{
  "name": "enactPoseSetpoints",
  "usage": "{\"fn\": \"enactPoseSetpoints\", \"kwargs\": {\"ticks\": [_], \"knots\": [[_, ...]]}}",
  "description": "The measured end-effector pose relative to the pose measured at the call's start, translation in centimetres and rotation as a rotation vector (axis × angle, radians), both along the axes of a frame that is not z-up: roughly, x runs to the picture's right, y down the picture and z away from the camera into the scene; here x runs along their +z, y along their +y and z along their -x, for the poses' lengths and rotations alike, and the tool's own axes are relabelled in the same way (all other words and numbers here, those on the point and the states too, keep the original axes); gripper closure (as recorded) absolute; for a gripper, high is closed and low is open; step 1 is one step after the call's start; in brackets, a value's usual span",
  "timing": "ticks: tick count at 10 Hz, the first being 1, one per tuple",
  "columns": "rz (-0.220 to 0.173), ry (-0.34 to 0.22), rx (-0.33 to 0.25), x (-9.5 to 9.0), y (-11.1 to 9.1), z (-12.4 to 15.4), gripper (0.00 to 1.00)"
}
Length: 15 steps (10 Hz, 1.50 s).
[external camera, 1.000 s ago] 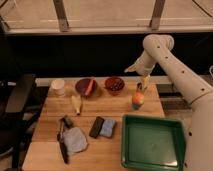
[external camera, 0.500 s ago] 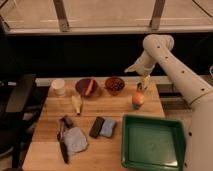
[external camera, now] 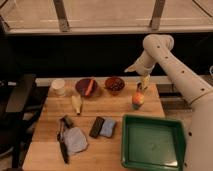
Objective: Place grapes in red bowl
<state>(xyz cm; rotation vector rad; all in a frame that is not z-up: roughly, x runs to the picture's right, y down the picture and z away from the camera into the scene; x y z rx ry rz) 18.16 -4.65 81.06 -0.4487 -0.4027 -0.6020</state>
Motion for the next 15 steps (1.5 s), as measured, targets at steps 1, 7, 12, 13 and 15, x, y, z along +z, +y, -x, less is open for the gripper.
{"fn": "enactPoseSetpoints", "kwargs": {"ticks": [1, 7, 12, 13, 15], "knots": [[0.0, -0.001, -0.001, 0.0, 0.0, 0.1, 0.2], [0.001, -0.001, -0.001, 0.1, 0.0, 0.1, 0.2], [-0.009, 0.0, -0.004, 0.1, -0.1, 0.1, 0.2], [-0.041, -0.02, -0.025, 0.3, -0.9, 0.6, 0.2], [-0.102, -0.067, -0.069, 1.4, -2.3, 3.4, 0.2]]}}
